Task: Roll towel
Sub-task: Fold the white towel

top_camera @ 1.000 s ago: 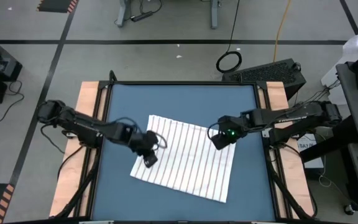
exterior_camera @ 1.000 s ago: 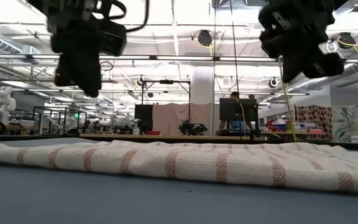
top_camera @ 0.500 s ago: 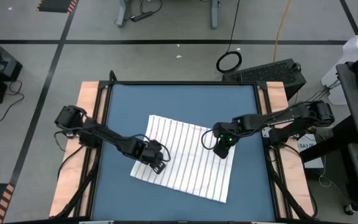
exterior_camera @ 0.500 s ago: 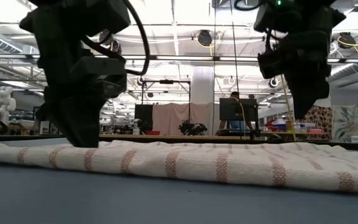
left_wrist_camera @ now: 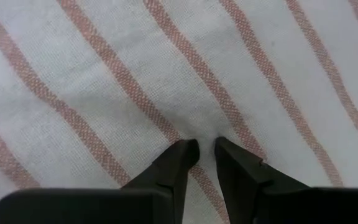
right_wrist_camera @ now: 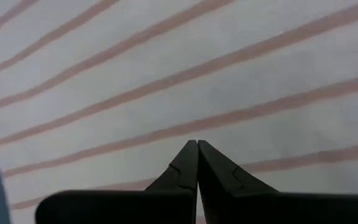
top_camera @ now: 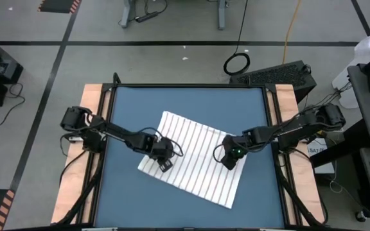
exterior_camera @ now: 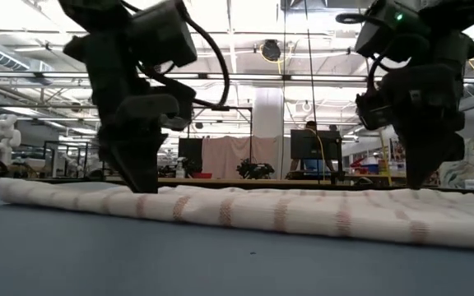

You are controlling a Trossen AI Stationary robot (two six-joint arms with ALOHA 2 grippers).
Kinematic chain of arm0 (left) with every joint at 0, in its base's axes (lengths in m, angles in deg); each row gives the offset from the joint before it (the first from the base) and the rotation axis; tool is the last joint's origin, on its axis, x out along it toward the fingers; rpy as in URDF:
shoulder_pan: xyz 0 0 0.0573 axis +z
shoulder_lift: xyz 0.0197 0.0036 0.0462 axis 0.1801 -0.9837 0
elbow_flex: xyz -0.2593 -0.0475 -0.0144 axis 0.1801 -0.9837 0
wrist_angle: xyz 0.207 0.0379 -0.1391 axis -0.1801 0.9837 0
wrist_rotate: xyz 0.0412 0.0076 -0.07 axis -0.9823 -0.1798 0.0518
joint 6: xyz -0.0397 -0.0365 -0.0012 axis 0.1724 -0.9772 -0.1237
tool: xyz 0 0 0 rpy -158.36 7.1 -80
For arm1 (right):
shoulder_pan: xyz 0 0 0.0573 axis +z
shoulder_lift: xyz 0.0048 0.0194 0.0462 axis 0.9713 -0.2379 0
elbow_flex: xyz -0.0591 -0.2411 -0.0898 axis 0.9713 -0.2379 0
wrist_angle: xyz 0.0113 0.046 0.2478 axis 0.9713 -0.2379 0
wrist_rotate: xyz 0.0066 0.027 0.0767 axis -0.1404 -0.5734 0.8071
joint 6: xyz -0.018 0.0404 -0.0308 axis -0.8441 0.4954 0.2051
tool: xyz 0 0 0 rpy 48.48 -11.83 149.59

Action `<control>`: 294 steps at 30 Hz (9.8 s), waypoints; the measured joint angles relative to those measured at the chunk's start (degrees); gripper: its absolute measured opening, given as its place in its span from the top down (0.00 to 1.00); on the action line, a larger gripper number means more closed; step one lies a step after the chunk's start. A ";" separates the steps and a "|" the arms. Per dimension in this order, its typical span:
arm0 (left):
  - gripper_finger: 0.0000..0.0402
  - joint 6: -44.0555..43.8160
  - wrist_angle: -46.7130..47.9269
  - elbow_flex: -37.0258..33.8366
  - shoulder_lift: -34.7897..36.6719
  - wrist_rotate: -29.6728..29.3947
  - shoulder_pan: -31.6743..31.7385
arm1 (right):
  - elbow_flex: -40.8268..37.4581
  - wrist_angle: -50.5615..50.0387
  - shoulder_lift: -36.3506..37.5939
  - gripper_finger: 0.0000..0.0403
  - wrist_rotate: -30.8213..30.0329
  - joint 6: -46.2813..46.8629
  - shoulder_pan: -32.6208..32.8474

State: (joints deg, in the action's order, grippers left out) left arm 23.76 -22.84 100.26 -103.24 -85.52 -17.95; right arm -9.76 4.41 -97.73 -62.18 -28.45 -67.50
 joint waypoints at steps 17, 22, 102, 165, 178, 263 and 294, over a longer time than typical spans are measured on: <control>0.78 11.52 19.87 10.65 10.17 6.65 9.02 | 1.67 10.01 0.60 1.00 -4.37 19.71 4.14; 0.78 4.76 23.36 10.24 12.99 7.08 4.62 | 2.64 9.17 0.61 1.00 -4.52 20.08 1.26; 0.78 -4.19 7.69 -5.87 9.37 6.84 3.47 | 12.71 -9.59 -6.95 1.00 -5.64 40.36 6.27; 0.78 18.98 29.66 11.29 8.07 9.37 9.31 | 16.20 -10.20 -16.04 0.65 -21.06 69.15 26.61; 0.78 5.87 20.99 11.31 8.09 9.92 0.94 | 16.26 -2.89 -19.95 0.65 -19.65 69.29 27.75; 0.78 42.89 18.43 25.52 -0.80 17.09 37.61 | 31.64 -19.59 -19.37 0.98 -16.06 50.90 21.37; 0.78 46.03 42.68 22.39 1.28 23.41 38.72 | 31.66 -28.90 -19.10 0.98 -12.09 36.55 21.92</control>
State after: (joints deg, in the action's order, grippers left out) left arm 69.78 19.85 122.65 -101.96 -62.11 20.78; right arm 21.90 -24.48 -116.83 -74.28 8.11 -45.58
